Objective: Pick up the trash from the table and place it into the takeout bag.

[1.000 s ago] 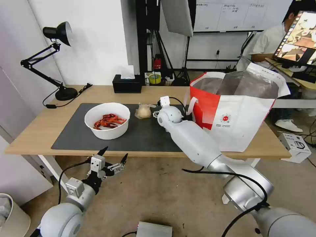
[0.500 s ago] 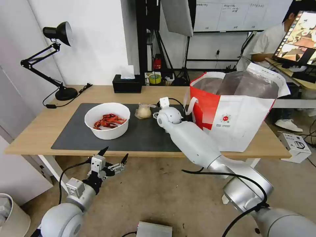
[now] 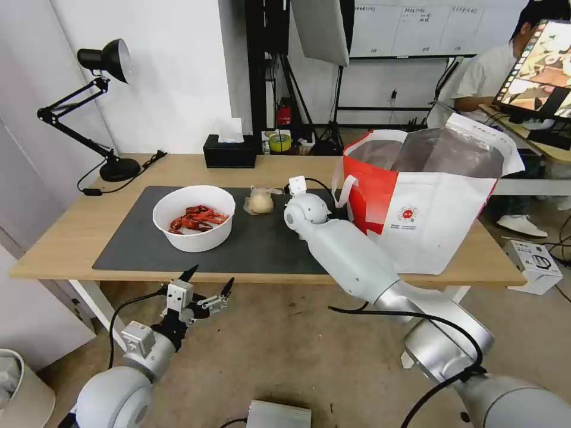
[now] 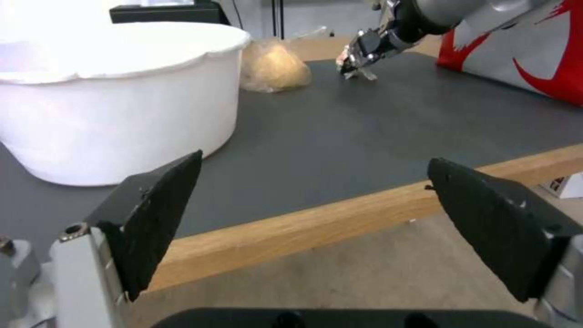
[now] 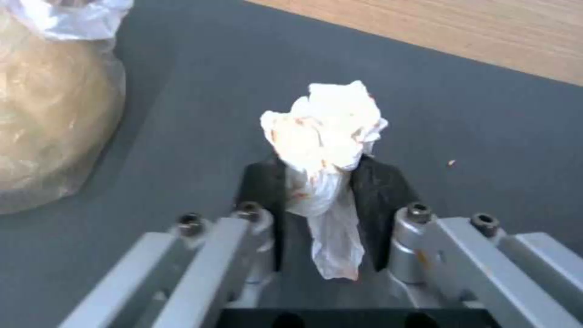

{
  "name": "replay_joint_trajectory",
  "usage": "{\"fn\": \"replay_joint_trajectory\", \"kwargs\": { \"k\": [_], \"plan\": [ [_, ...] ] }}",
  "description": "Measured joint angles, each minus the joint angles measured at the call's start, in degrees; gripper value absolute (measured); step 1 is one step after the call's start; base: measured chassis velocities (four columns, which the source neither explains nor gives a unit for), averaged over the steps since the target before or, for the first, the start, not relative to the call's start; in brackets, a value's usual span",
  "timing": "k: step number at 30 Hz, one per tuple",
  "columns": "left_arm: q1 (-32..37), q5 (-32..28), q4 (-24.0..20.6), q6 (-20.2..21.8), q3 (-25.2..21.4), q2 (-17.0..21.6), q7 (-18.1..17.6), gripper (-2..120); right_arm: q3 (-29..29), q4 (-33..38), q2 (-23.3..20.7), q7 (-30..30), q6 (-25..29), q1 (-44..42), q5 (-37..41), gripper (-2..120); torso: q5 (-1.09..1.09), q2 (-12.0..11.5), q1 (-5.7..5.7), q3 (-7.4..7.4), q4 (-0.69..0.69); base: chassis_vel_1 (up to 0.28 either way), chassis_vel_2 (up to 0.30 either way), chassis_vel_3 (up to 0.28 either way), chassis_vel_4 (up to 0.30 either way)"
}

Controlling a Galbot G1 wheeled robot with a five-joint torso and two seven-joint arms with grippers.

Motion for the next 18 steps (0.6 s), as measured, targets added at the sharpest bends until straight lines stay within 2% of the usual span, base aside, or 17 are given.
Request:
{"fn": "replay_joint_trajectory", "kwargs": {
  "k": [3,4,5,6,11,18],
  "plan": [
    [-0.2,0.0,0.1,0.0,0.3,0.0,-0.1,100,0.1,0.1,-0.1,0.0,0.0,-0.1,0.0,8,0.0,0.0,0.0,0.0,0.0,0.0,0.0,0.0,0.0],
    [-0.2,0.0,0.1,0.0,0.3,0.0,-0.1,100,0.1,0.1,-0.1,0.0,0.0,-0.1,0.0,8,0.0,0.0,0.0,0.0,0.0,0.0,0.0,0.0,0.0],
    [-0.2,0.0,0.2,0.0,0.3,-0.1,-0.1,100,0.1,0.1,-0.2,0.0,0.1,-0.2,0.0,2,0.0,0.0,0.0,0.0,0.0,0.0,0.0,0.0,0.0],
    [-0.2,0.0,0.2,0.0,0.4,-0.1,-0.1,100,0.2,0.2,-0.2,0.0,0.2,-0.3,0.0,0,0.0,0.0,0.0,0.0,0.0,0.0,0.0,0.0,0.0],
    [-0.2,0.1,0.3,0.0,0.5,-0.1,-0.1,100,0.9,1.2,-0.3,0.1,0.3,-0.6,-0.1,0,0.0,0.0,0.0,0.0,0.0,0.0,0.0,0.0,0.0],
    [0.0,0.1,0.3,0.0,0.2,-0.3,-0.1,100,1.6,8.7,-3.0,1.7,0.4,-1.8,-0.2,0,0.0,0.0,0.0,0.0,0.0,0.0,0.0,0.0,0.0]
  ]
}}
